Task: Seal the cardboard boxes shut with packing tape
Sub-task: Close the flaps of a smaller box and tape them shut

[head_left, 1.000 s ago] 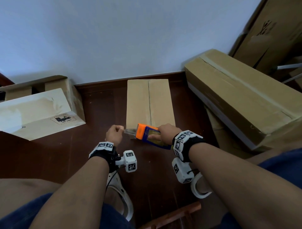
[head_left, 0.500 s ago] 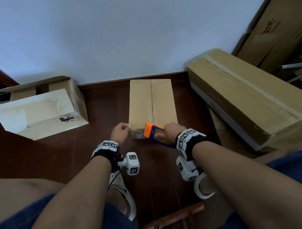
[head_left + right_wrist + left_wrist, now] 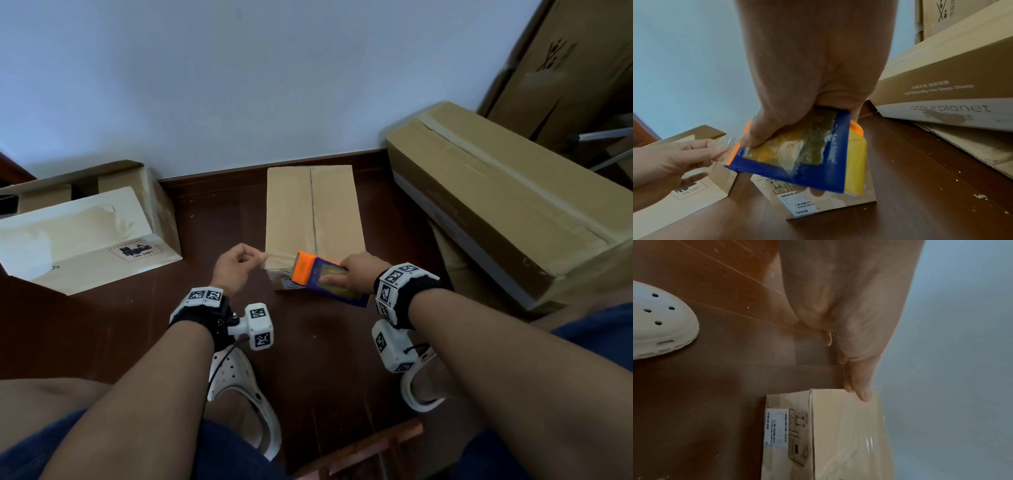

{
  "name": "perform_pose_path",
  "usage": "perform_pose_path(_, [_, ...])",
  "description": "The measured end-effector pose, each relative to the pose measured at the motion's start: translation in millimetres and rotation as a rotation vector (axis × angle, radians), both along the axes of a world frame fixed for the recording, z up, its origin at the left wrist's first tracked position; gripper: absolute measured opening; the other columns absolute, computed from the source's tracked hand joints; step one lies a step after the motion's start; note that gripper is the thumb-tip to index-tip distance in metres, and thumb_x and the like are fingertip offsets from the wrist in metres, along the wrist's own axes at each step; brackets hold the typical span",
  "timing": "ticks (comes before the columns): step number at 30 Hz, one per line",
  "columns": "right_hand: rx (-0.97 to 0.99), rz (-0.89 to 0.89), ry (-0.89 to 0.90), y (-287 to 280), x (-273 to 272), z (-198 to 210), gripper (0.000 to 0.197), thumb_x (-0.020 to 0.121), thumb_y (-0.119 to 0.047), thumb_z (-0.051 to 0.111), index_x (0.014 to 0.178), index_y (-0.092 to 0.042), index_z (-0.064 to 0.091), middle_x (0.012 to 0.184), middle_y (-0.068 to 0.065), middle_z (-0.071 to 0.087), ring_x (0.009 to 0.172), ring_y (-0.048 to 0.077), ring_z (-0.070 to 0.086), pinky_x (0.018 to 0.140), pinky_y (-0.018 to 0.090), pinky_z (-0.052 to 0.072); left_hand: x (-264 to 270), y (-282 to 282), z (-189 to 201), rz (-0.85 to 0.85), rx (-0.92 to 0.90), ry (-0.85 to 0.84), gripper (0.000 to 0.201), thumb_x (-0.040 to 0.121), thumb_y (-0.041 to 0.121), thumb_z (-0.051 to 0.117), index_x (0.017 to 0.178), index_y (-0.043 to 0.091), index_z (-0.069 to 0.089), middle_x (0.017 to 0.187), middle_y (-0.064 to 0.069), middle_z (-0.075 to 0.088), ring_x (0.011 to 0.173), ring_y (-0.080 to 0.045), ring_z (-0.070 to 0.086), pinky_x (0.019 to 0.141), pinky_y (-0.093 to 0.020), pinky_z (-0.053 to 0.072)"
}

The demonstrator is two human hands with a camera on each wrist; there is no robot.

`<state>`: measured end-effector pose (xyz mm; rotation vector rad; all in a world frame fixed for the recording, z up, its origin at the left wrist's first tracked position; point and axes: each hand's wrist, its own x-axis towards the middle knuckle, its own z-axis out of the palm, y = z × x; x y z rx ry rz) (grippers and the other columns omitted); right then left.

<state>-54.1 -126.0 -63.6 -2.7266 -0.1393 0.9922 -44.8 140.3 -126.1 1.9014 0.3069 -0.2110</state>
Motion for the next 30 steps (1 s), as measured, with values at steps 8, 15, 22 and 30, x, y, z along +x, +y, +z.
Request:
perform_pose_path(8, [0.004,0.027,-0.038,4,-9,0,0.07,0.08,-0.078,0.041,0.093,-0.014,0.063,0.084,0.006,0.061,0.073,0.023,0.059,0.064,0.033,0.044,-6,11,-15,0.031,-0.028,0.047,0.011,0.084,0.024,0.074,0.078,0.02,0.066,0.071,0.01,0.067,0.073,-0.008,0.059,0.081,-0.033,0.045])
perform_pose_path(15, [-0.052,0.093,-0.018,0,-9,5,0.069,0.08,-0.077,0.044,0.093,-0.012,0.062,0.084,0.006,0.061,0.071,0.024,0.059,0.065,0.033,0.046,-5,21,-12,0.109,0.038,0.046,0.012,0.087,0.026,0.071,0.082,0.017,0.065,0.087,-0.001,0.069,0.085,-0.015,0.062,0.083,-0.032,0.046])
perform_pose_path(22, [-0.213,0.086,-0.005,-27,-9,13,0.06,0.083,-0.074,0.046,0.082,-0.015,0.058,0.078,0.002,0.055,0.069,0.02,0.057,0.065,0.032,0.047,-8,24,-9,0.181,-0.031,0.041,0.013,0.087,0.021,0.07,0.089,0.009,0.065,0.085,0.0,0.065,0.079,-0.009,0.057,0.073,-0.02,0.044])
perform_pose_path(30, [-0.348,0.05,-0.032,-4,-7,10,0.045,0.088,-0.06,0.049,0.08,-0.016,0.057,0.07,0.001,0.054,0.064,0.019,0.056,0.058,0.027,0.044,-26,5,-37,0.251,-0.036,0.068,0.006,0.085,0.014,0.072,0.086,0.015,0.065,0.086,-0.002,0.065,0.08,-0.013,0.058,0.074,-0.023,0.044])
